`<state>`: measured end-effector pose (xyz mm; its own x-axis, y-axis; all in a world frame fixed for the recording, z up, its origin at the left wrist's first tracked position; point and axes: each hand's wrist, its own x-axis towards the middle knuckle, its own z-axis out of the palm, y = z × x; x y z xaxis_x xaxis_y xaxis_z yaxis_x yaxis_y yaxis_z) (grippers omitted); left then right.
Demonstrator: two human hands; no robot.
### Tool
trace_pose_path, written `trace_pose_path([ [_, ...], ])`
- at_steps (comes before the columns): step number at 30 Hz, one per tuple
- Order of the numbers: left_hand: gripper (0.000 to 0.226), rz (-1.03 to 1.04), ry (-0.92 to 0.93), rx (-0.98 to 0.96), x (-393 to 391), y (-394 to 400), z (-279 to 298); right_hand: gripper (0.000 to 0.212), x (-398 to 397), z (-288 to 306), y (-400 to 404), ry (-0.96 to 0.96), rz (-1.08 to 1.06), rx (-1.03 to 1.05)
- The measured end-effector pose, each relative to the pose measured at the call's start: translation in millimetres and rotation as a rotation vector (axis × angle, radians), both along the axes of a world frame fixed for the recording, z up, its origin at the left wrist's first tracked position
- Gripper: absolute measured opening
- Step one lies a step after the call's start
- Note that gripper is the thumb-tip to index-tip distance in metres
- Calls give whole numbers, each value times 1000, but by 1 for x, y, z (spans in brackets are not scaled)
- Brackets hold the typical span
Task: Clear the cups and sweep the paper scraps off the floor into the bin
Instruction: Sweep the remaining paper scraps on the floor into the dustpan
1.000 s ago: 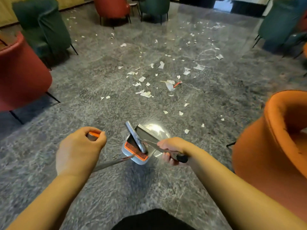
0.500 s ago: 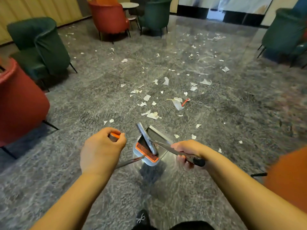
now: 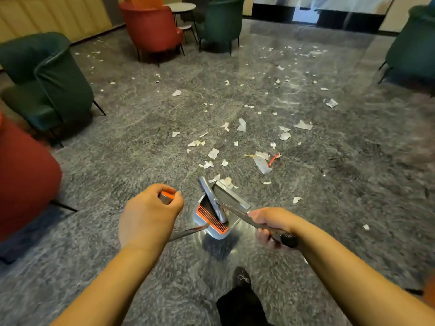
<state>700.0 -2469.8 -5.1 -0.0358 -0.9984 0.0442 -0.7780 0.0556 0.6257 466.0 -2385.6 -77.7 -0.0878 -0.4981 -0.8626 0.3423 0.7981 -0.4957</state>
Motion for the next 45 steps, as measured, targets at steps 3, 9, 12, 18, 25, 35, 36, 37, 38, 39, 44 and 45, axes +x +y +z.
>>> trace_pose_path([
  [3, 10, 22, -14, 15, -29, -45, -4, 35, -30, -5, -50, 5, 37, 14],
  [9, 10, 96, 4, 7, -71, -135, 0, 34, -79, 7, -155, 31, 113, -8],
  [12, 6, 137, 5, -8, -78, -173, 2, 35, -91, 13, -208, 57, 177, -8],
  [18, 5, 218, 28, -37, -81, -266, 4, 29, -100, 8, -308, 8, 227, -17],
  [25, 11, 246, 10, -28, -75, -414, -2, 27, -102, -9, -466, -19, 266, -24],
  [35, 10, 232, -5, -20, -80, -626, 14, 35, -102, 6, -674, -29, 286, -25],
  [36, 10, 231, 0, -21, -82, -641, 15, 35, -103, 8, -691, -19, 295, -36],
  [37, 9, 235, 7, -25, -85, -663, 14, 33, -107, 7, -714, -19, 298, -46],
  [38, 8, 240, 13, -25, -87, -680, 13, 29, -111, 5, -733, -14, 302, -53],
  [39, 6, 247, 25, -29, -92, -704, 10, 26, -116, 2, -759, -15, 313, -52],
  [44, 9, 291, 14, -38, -118, -821, -1, 23, -145, -14, -888, -7, 361, -42],
  [45, 10, 302, 13, -34, -124, -843, -2, 23, -151, -16, -913, -11, 368, -44],
])
